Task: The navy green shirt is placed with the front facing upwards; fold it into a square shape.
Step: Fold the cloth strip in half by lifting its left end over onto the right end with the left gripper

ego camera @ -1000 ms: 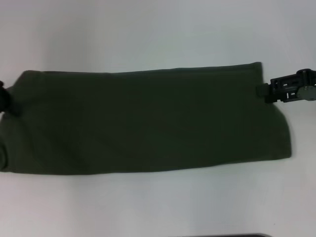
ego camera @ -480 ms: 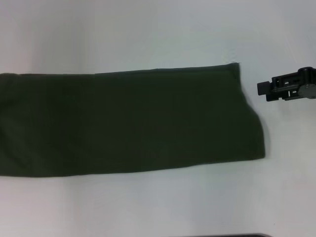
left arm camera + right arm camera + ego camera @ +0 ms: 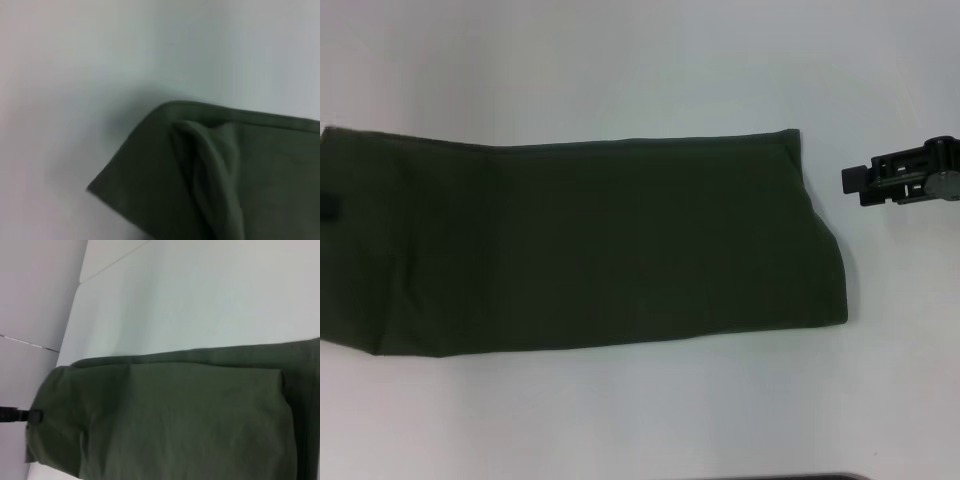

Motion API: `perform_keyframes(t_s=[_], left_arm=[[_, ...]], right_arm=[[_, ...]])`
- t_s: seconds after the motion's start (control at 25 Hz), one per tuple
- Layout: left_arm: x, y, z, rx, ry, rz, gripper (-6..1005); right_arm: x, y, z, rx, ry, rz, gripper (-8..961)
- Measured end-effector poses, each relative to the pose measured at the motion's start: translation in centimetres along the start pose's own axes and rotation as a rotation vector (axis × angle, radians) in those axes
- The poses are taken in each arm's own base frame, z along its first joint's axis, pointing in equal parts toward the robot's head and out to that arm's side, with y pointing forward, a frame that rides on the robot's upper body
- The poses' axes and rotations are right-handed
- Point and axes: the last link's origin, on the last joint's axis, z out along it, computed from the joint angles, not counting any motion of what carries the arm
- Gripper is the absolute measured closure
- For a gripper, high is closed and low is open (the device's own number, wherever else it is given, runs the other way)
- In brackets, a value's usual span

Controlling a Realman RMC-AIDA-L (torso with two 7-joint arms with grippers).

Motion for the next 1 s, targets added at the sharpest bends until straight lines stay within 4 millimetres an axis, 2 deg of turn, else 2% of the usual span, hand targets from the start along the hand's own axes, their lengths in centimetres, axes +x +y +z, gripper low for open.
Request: perform_keyframes(t_s=[0.28, 0.72, 0.84, 0.92, 1.0], left_arm=[[-0.2, 3.4, 0.3, -0.191, -0.082, 0.048, 950], [1.1, 9.6, 2.0, -0.48, -0.106, 0.131, 949], [1.2, 11.4, 3.2, -0.541, -0.109, 0.147, 949], [1.2, 12.9, 4.7, -0.567, -0.111, 0.153, 949], [1.2, 13.4, 5.4, -0.57, -0.109, 0.158, 949]], right_arm=[[-0.2, 0.2, 0.2, 0.001, 0.007, -0.008, 340], [-0.2, 0.3, 0.5, -0.001, 0.012, -0.012, 340], [-0.3, 0.4, 0.5, 0.0, 0.013, -0.014, 339], [-0.4, 0.4, 0.6, -0.001, 0.013, -0.016, 339], [-0.4, 0.5, 0.7, -0.002, 0.014, -0.017, 339]])
